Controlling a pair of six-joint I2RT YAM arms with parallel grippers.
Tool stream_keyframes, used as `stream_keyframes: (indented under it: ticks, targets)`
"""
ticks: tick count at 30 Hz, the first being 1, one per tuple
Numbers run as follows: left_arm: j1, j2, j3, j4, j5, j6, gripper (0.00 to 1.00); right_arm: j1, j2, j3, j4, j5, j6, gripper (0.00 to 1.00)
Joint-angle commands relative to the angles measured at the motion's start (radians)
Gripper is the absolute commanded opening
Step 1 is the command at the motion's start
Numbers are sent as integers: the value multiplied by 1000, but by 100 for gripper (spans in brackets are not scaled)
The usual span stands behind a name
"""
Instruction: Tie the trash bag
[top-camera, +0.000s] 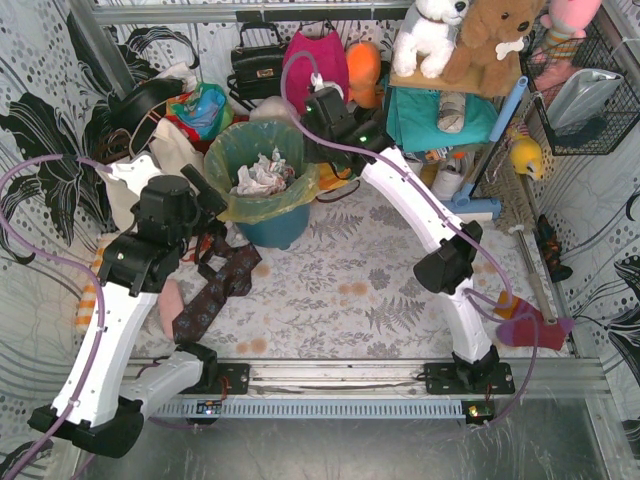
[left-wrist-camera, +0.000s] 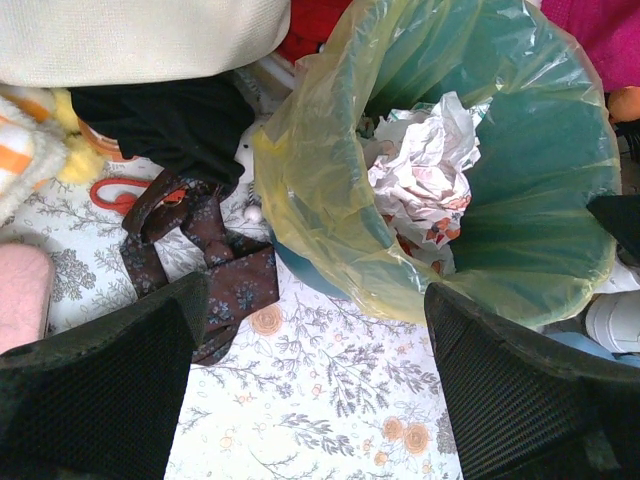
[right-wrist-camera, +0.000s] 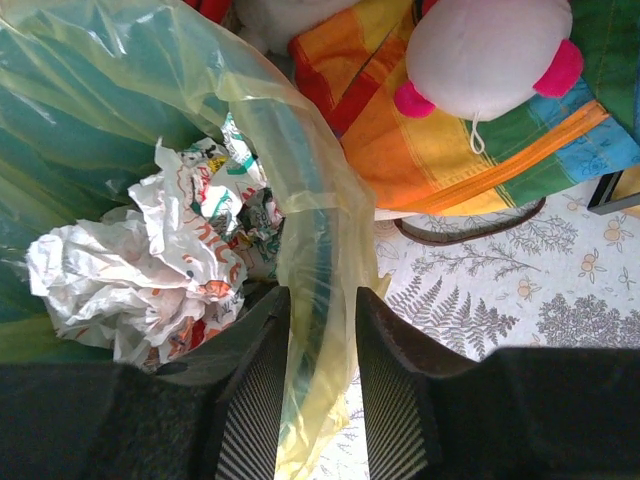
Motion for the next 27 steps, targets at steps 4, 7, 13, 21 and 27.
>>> stream_keyframes:
  ticks: [4, 7, 13, 21, 27]
  targets:
    - [-3, 4, 7, -14, -34, -46, 98, 11, 57, -6, 21, 38, -14, 30]
    - [-3, 4, 8, -22, -43, -51, 98, 14, 62, -4, 26, 47, -14, 27]
    - [-3, 3, 9, -32, -62, -60, 98, 23, 39, -1, 24, 69, -18, 13]
    - [-3, 2, 10, -30, -75, -58, 98, 25, -68, -8, -52, 88, -32, 0]
    - [-3, 7, 0, -12, -51, -57, 98, 25, -226, -167, -114, 105, 22, 0]
